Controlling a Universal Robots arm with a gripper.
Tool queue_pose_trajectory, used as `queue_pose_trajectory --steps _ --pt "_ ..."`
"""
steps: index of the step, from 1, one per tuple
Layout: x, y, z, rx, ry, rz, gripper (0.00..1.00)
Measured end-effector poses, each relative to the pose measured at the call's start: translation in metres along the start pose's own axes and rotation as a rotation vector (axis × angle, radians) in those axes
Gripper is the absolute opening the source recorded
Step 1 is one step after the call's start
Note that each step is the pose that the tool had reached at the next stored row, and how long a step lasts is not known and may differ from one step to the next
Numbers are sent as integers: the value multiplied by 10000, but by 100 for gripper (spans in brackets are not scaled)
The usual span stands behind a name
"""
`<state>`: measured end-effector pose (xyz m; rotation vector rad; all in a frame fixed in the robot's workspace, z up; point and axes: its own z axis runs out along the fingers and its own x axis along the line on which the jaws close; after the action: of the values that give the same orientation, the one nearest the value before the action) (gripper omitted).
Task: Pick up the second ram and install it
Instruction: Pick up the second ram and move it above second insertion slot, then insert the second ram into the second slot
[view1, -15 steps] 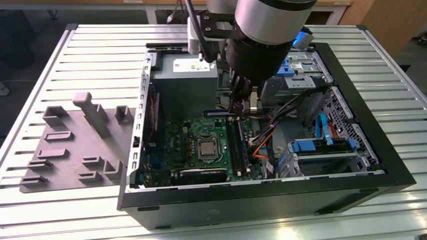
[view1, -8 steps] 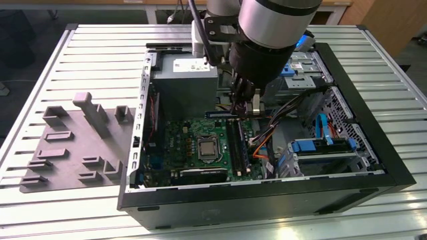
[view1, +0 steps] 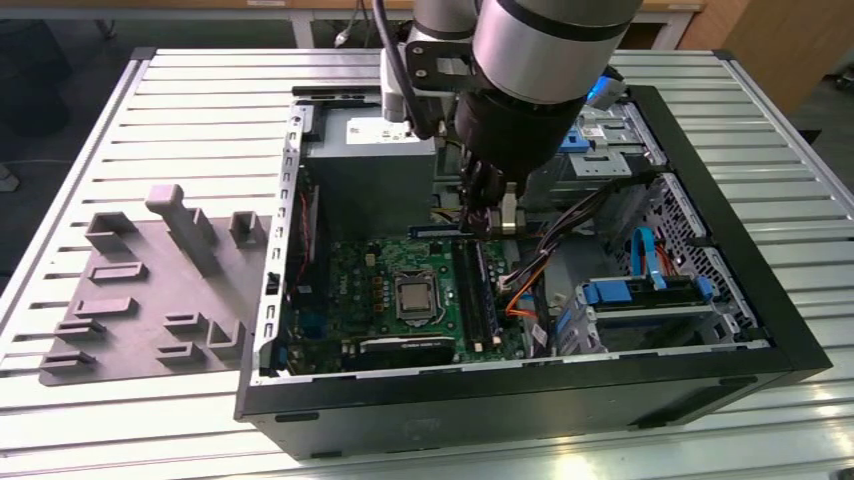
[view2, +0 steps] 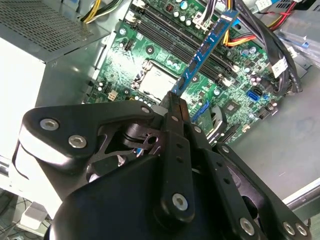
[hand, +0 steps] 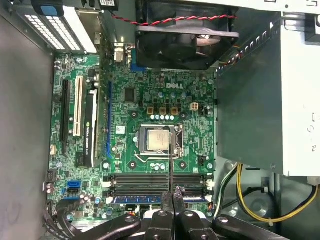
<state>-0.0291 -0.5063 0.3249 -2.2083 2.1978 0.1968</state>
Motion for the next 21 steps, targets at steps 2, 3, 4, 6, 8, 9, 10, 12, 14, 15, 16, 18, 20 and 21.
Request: queue_pose_trajectory --steps 2,3,4,6,8,9,10,12,14,15,16,18,20,21 --pt "1 28 16 0 0 0 12" --pt "2 42 24 0 1 0 12" --pt "3 59 33 0 0 0 12" --pt "2 92 50 -1 0 -1 12" --pt "-4 122 69 -1 1 -1 12" --pt "-9 133 79 -1 2 0 12" --pt "-16 143 87 -1 2 0 12" --pt "-30 165 105 0 0 -1 12" --pt "-32 173 111 0 0 -1 12" --pt "-32 173 111 -1 1 -1 12" --pt "-32 173 111 -1 1 -2 12" --pt "-32 174 115 0 0 -1 12" --pt "-32 174 115 0 0 -1 12" --pt "-32 174 115 0 0 7 12"
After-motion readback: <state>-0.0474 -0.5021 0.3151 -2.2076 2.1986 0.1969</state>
